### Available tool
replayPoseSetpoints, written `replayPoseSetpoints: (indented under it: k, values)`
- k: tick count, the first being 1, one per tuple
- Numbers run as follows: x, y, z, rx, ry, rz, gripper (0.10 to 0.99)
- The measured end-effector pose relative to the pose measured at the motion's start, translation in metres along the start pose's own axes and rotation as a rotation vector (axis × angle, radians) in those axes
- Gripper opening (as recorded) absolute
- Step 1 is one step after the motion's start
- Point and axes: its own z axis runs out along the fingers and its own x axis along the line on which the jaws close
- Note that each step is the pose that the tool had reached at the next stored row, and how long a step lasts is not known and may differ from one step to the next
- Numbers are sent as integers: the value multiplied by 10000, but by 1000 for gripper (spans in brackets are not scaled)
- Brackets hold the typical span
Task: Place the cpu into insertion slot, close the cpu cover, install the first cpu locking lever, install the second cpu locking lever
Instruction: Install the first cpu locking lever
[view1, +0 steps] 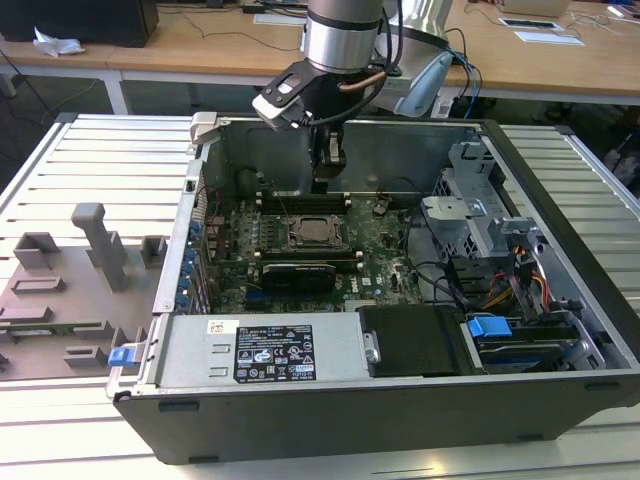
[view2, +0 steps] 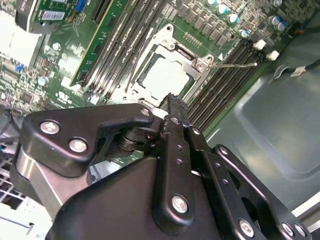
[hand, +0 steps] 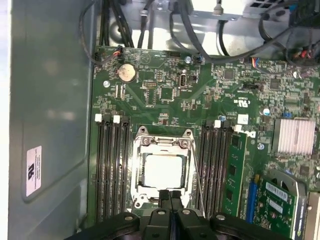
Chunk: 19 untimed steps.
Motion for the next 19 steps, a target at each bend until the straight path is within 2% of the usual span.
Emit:
replayPoseSetpoints:
  k: [2, 4, 19]
  values:
    - [0, 0, 0, -25, -37, -707, 106]
    - [0, 0, 0, -41, -62, -1182, 106]
    - [0, 0, 0, -102, -156, -2960, 106]
